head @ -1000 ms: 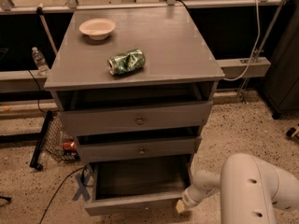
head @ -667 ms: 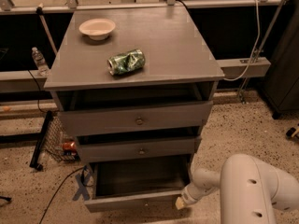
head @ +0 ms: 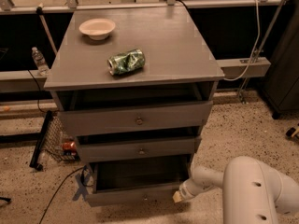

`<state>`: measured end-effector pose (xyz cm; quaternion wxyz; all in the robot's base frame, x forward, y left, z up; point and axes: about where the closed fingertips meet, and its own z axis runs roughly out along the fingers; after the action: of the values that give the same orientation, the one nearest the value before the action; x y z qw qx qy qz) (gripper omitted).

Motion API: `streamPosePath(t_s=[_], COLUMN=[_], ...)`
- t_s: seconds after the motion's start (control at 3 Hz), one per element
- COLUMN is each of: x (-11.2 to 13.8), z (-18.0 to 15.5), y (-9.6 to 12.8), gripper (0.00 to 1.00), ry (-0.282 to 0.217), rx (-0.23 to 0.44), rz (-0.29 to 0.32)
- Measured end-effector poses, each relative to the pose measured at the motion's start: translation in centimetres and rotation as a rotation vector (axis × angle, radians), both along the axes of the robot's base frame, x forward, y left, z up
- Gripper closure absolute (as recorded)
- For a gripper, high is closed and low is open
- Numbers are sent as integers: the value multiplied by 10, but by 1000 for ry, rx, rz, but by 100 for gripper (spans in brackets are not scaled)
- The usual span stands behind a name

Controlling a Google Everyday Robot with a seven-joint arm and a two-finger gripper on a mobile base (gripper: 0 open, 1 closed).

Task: Close bottom drawer

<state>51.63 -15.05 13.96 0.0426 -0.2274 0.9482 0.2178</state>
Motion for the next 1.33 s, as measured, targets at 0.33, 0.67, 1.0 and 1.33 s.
streamPosePath(t_s=[0.33,0.67,1.0,1.33], x=[0,12,36,60], z=[0,5,12,13], y=[0,-1,-1,-1], gripper=[100,100,100,100], ry=[0,-50,-132,-196], rx=[0,-6,-16,-16], rz=[0,6,28,48])
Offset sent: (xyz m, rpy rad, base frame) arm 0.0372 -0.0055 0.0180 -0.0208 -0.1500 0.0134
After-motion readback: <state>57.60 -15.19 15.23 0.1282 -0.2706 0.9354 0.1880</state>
